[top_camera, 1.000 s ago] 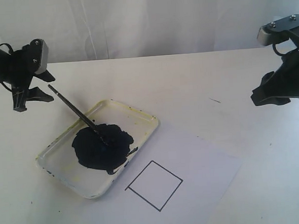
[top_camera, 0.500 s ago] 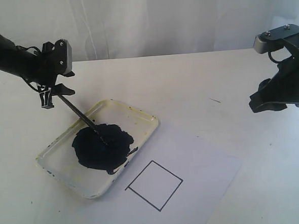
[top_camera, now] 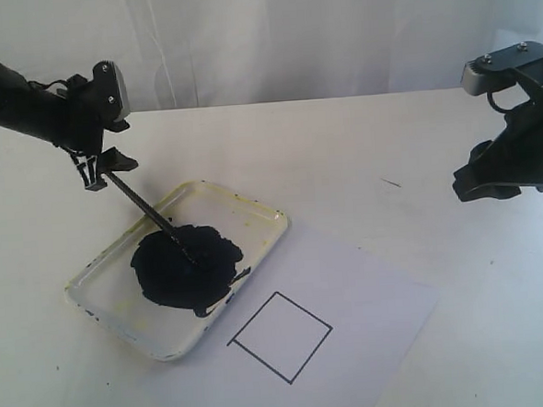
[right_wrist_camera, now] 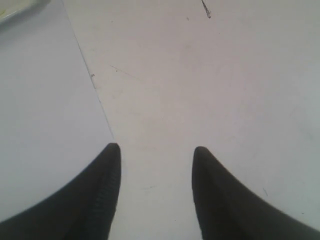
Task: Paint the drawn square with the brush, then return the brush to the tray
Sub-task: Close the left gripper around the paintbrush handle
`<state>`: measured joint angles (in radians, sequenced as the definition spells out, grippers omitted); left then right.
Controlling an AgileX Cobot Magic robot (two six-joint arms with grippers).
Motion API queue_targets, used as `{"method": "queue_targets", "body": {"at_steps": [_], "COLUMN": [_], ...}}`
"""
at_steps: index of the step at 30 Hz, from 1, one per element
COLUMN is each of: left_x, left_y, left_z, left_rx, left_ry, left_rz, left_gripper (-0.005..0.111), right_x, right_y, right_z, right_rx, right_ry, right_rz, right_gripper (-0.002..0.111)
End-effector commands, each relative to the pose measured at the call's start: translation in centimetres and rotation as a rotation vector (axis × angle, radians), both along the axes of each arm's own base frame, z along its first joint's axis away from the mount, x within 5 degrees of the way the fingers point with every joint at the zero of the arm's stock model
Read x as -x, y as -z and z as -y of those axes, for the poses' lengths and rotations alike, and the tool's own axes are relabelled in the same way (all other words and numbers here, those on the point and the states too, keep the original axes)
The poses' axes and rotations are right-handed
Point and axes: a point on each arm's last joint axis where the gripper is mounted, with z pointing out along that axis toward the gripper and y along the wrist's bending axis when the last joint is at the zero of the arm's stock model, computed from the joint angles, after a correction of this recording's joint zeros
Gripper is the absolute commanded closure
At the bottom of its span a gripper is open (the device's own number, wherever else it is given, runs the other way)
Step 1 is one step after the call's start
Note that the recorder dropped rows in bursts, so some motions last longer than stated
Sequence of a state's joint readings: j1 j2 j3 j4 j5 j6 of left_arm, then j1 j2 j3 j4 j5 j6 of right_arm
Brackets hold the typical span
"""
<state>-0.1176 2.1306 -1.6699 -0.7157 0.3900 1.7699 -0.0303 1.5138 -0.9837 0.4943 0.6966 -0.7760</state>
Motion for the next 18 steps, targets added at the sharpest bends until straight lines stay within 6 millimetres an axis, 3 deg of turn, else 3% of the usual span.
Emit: {"method": "queue_targets", "body": {"at_steps": [1,3,7,10,12,18], "left_x": [-0.8,-1.6,-1.8,-1.4,-1.6,-1.1], "left_y": [-2.6,-3.8,-4.8,-5.3,-5.2,-2.7], "left_z": [-0.5,-0.9,-2.0,-1.5,-0.8,0.7], "left_rx": [0.161,0.198,-0.076,-0.121,-0.135,-0.278], "left_ry": [-0.185,-0.278,-0.264,-0.127,0.023,0.300], "left_rz": [-0.036,-0.072,-0.232,-0.356,-0.295,-0.304], "left_gripper": [0.025,0.028,0.031,0.031,0.031,0.031], "right_x": [-0.2,-0.2,-0.2,-0.2,-0.2,-0.2], "right_y": [-0.2,-0.2,-0.2,-0.2,-0.1,-0.2], "right_z": [0.0,0.0,0.0,0.0,0.0,0.0], "right_rx": [0.005,0.005,0.005,0.005,0.005,0.005], "right_ry": [-0.009,-0.009,-0.009,-0.009,-0.010,-0.009], "right_rz": [0.012,0.012,0.012,0.012,0.011,0.012], "right_gripper": [0.065,0.065,0.065,0.065,0.065,0.065]}}
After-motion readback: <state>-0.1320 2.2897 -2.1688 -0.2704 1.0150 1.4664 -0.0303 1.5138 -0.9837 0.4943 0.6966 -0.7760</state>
